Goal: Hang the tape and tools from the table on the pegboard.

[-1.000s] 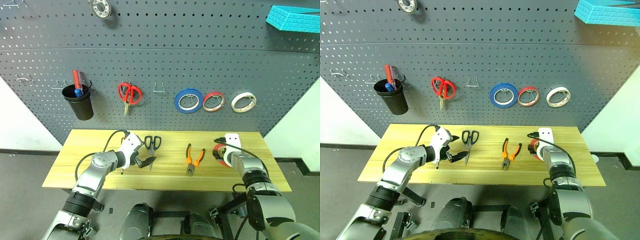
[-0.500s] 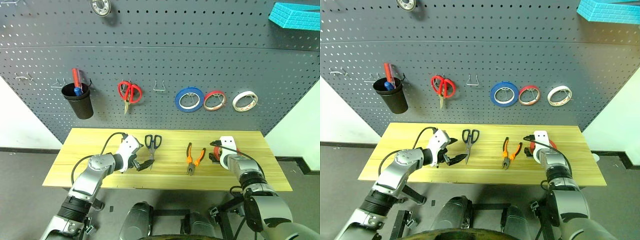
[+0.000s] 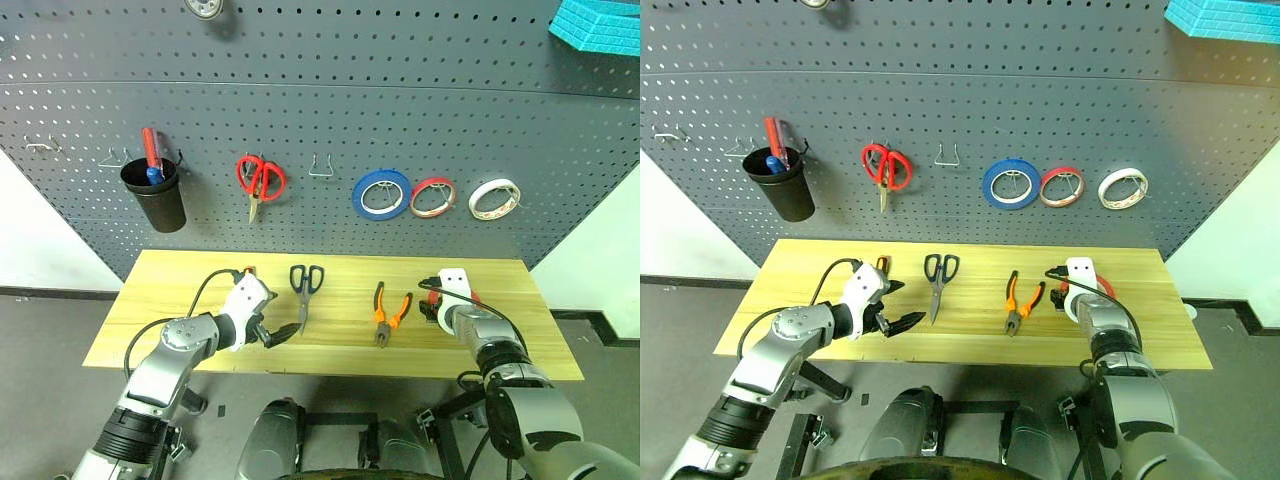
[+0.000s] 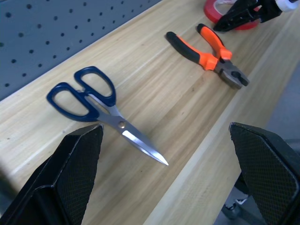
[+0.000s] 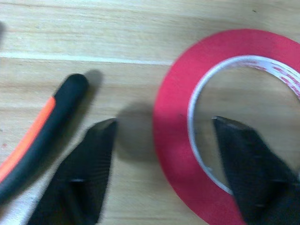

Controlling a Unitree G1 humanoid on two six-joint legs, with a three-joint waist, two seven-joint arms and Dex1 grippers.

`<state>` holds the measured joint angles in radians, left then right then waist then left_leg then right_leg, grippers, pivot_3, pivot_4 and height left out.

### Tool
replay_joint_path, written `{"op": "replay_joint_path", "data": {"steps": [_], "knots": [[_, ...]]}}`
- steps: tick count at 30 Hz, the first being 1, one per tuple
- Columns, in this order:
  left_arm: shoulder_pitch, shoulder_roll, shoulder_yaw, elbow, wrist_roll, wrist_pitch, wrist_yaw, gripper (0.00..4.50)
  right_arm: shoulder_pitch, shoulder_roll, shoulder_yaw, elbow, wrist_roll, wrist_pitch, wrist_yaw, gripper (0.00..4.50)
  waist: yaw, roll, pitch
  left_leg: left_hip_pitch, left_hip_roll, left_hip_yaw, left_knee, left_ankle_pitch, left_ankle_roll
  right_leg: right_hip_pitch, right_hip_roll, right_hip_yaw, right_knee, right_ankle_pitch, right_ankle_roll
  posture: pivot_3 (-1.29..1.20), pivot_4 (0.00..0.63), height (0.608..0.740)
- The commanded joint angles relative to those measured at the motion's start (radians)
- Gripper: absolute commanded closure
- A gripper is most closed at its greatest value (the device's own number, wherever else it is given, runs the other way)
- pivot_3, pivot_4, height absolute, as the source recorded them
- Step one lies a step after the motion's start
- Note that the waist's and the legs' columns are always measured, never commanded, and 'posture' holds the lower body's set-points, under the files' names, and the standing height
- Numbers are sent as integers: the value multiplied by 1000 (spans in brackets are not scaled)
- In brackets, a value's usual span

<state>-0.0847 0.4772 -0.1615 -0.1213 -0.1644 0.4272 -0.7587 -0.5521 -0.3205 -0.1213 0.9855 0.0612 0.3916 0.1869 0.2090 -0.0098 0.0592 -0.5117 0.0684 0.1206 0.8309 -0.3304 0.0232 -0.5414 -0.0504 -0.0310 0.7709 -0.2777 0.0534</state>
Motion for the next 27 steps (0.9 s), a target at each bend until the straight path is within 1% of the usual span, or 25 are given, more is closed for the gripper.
{"op": "replay_joint_path", "data": {"steps": [1, 3, 4, 5, 12, 15, 19, 23, 27], "knots": [[-9, 5, 21, -31, -13, -2, 7, 0, 7, 4, 5, 33, -11, 7, -5, 2582, 1, 1, 1, 0, 0, 0, 1, 0, 0, -1, 0, 0, 0, 0, 0, 399, 110, 657], [-15, 1, 20, -27, -14, -4, 10, 0, 5, 3, 5, 37, -12, 2, -6, 3318, 1, 1, 2, -1, 0, -1, 1, 0, 0, -1, 0, -1, 0, 0, 0, 397, 106, 657], [-18, -1, 20, -24, -15, -5, 11, 0, 4, 3, 5, 38, -12, 1, -6, 3613, 1, 1, 2, -1, 0, -1, 1, 0, 1, -1, 0, -1, 0, 0, 0, 395, 105, 657], [-20, -2, 20, -23, -15, -5, 11, 0, 4, 2, 5, 37, -12, 2, -6, 3814, 1, 1, 2, -1, 0, -1, 1, 0, 1, -1, 0, -1, 0, 0, 0, 395, 105, 657], [-37, -11, 20, -14, -19, -8, 12, 0, 10, -3, 0, 23, -10, -5, -14, 3814, 0, 2, 3, -1, 0, -2, 1, 0, 1, -1, 0, -1, 0, 0, 0, 387, 103, 657], [-43, -19, 26, -13, -28, -16, 15, 0, 29, -11, -14, -23, -4, -15, -31, 3814, 0, 2, 4, -2, 0, -2, 2, 0, 1, -1, 0, -1, 0, 0, 0, 386, 103, 657], [-55, -27, 29, 1, -36, -32, 17, 0, 113, -22, -45, -236, 18, 15, -52, 3814, 3, 6, 7, -4, 0, -3, 2, -1, 1, -1, -2, -2, 0, 0, 1, 359, 100, 657], [-92, -48, 28, 21, -50, -52, 0, 0, 183, -15, -55, -438, 30, 106, -62, 3814, -3, 10, 12, -11, -1, -4, 4, -1, 2, -3, -1, -2, 0, -1, 1, 342, 98, 657], [-106, -61, 30, 22, -67, -69, -21, 0, 227, -3, -60, -577, 44, 173, -70, 3814, -11, 11, 13, -15, -1, -6, 7, -1, 2, -5, 0, -4, 0, 0, 1, 337, 93, 657]]}}
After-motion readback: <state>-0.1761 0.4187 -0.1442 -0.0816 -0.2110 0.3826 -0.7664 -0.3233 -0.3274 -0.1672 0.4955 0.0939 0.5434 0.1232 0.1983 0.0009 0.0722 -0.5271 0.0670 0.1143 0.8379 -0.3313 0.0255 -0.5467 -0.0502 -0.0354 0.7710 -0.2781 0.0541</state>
